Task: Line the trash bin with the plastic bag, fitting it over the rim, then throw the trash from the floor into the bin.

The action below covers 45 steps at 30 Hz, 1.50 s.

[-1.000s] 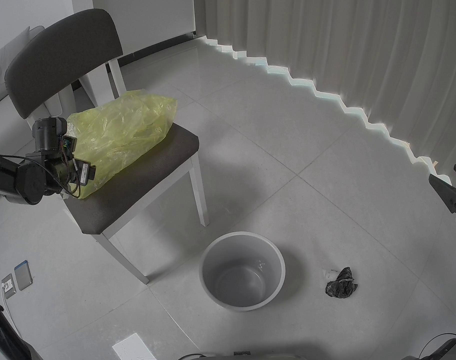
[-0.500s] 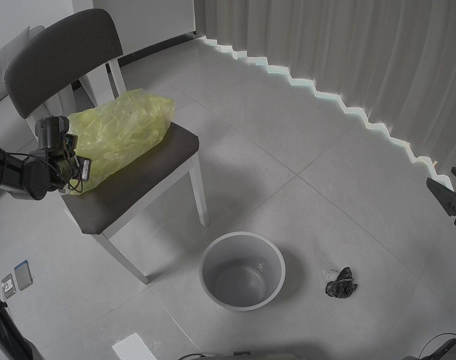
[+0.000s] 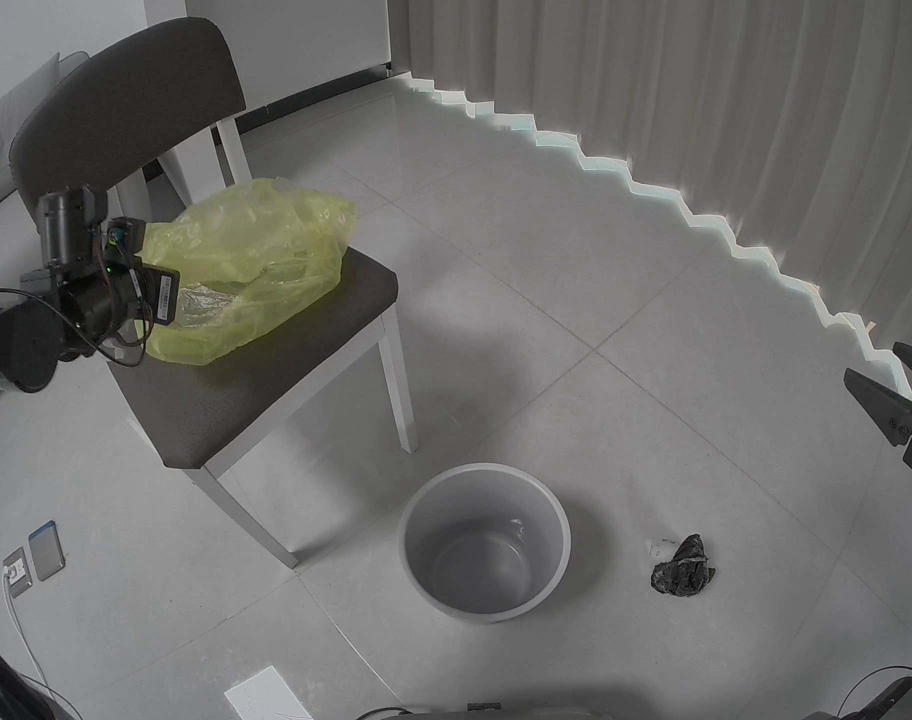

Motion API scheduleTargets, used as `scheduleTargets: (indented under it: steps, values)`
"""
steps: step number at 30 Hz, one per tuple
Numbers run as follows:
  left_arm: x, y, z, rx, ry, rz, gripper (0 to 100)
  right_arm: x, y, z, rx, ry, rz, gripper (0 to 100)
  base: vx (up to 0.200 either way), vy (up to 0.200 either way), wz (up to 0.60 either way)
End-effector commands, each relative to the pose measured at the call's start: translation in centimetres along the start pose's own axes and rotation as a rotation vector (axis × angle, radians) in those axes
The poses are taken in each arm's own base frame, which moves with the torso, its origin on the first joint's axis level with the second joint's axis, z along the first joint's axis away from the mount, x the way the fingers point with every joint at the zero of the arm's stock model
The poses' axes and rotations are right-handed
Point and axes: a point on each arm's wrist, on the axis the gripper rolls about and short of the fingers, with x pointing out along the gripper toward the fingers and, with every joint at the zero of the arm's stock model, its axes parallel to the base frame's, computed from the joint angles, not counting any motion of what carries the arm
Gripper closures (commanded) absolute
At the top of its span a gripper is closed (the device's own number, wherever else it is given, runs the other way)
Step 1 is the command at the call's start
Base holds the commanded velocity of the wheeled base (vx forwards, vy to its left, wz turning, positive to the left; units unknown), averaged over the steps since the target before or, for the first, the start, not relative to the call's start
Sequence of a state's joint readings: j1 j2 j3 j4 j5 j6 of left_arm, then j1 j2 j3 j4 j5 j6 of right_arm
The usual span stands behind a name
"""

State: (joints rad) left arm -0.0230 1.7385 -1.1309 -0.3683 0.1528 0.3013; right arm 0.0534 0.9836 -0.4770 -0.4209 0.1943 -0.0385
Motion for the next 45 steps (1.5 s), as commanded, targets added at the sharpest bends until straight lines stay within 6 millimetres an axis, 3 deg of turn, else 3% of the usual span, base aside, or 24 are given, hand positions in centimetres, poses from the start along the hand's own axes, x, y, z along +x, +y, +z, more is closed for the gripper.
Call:
scheduleTargets:
  steps: [1,2,5,11,17,20,25,32,38,45]
  values:
    - [-7.4,0.8,5.6,-0.006,-0.197,-0.085,100,-0.1,0.9,0.1,-0.007,-0.009,0.075,0,0.000,0.000,0.00]
    - [-9.7,0.9,6.9,0.001,-0.216,-0.143,100,0.0,1.4,0.2,-0.010,-0.012,0.115,0,0.000,0.000,0.00]
    - [-12.4,1.0,7.9,0.019,-0.220,-0.239,100,0.1,1.7,0.7,-0.015,-0.023,0.139,0,0.000,0.000,0.00]
    - [-14.8,0.0,8.3,0.076,-0.249,-0.393,100,0.5,2.3,0.3,-0.013,0.014,0.203,0,0.000,0.000,0.00]
    - [-15.5,-1.8,8.5,0.118,-0.276,-0.478,100,1.3,2.4,1.0,-0.011,0.014,0.246,0,0.000,0.000,0.00]
    - [-16.0,-3.9,8.5,0.145,-0.266,-0.576,100,2.7,2.4,2.3,-0.010,0.000,0.263,0,0.000,0.000,0.00]
    - [-16.3,-5.2,8.0,0.165,-0.251,-0.637,100,4.7,2.3,3.7,0.031,0.001,0.264,0,0.000,0.000,0.00]
    - [-16.8,-6.4,7.4,0.195,-0.254,-0.695,100,9.8,2.5,5.5,0.086,0.022,0.316,0,0.000,0.000,0.00]
    - [-17.4,-6.7,7.6,0.199,-0.271,-0.720,100,13.5,2.8,5.5,0.150,0.063,0.329,0,0.000,0.000,0.00]
    - [-17.3,-6.9,8.0,0.199,-0.283,-0.720,100,13.6,3.7,4.0,0.167,0.125,0.355,0,0.000,0.000,0.00]
